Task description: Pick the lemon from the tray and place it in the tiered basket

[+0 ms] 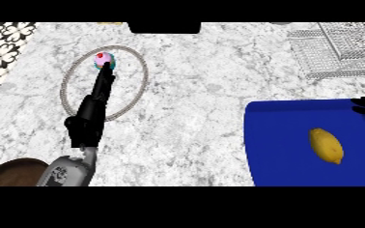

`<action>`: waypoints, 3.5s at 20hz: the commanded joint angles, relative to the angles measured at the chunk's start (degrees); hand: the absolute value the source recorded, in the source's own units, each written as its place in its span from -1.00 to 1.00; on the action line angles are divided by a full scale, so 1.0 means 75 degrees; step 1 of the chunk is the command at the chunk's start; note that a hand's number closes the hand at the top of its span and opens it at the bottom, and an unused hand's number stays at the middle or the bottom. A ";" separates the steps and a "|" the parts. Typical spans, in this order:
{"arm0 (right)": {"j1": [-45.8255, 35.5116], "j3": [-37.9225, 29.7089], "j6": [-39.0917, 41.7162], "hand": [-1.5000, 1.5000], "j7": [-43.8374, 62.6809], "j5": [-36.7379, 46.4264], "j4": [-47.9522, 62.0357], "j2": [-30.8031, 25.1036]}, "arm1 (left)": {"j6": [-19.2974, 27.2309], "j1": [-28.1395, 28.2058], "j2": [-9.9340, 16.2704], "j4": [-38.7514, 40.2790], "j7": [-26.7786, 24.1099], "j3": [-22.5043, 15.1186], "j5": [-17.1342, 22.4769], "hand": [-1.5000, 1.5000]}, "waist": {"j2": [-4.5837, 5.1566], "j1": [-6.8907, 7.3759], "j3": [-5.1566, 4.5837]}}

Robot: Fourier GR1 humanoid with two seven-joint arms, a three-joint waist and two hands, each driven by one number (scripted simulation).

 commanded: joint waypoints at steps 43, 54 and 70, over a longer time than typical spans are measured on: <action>-0.1129 0.1183 -0.0350 -1.00 -0.1084 0.1602 0.2513 0.1615 | -0.0865 0.0306 -0.0956 -0.0234 0.0146 0.0808 -0.1008 0.00 | -0.0015 -0.0041 -0.0005; -0.1242 0.1245 -0.0615 -1.00 -0.0586 0.1704 0.2982 0.2721 | -0.1056 0.0016 -0.1023 0.0216 0.0020 0.1164 -0.1145 0.00 | -0.0011 -0.0051 -0.0006; -0.2296 0.0929 -0.1378 1.00 0.4591 0.4055 0.3297 0.3578 | -0.0873 0.0245 -0.1275 -0.0194 0.0138 0.0901 -0.1508 0.00 | 0.0000 0.0072 -0.0014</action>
